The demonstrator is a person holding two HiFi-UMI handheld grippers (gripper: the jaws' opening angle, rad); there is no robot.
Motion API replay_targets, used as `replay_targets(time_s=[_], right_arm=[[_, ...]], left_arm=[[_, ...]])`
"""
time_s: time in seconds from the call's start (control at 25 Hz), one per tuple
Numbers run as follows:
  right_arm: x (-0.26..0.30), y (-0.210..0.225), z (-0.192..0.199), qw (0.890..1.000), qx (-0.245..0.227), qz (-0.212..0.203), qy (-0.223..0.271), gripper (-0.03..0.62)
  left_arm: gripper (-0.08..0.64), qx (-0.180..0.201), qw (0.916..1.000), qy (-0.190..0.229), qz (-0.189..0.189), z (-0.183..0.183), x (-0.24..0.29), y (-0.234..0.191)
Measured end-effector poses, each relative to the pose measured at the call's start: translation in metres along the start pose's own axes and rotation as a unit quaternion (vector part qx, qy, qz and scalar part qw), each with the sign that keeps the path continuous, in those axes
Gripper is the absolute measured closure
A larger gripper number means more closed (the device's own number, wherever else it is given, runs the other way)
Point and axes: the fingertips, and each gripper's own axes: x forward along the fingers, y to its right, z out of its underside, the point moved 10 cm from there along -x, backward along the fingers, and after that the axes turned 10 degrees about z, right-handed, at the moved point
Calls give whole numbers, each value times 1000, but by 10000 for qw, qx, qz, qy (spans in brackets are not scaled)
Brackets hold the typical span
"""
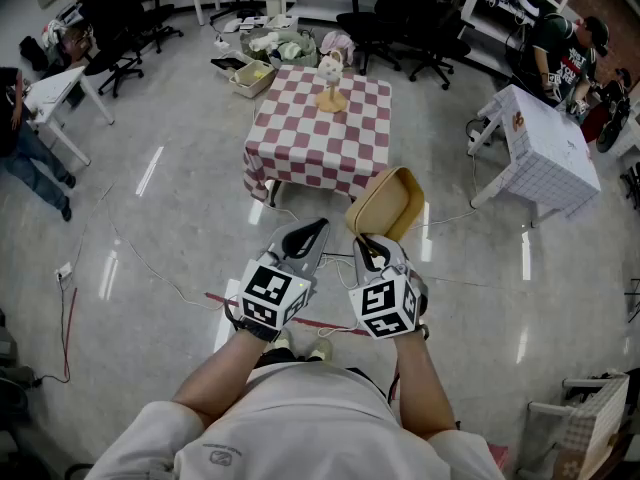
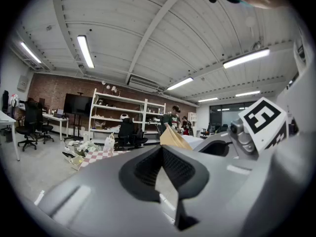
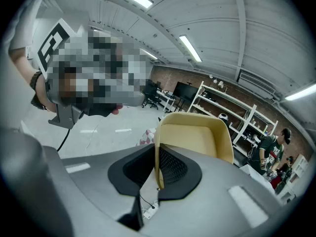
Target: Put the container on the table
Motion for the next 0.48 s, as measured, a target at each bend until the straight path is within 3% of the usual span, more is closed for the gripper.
replay_targets(time_s=[0.48], right_arm=[[-3, 5, 7, 10000, 3, -16, -1, 561]], left_arm=[[554, 7, 10000, 10, -11, 0, 6, 6]])
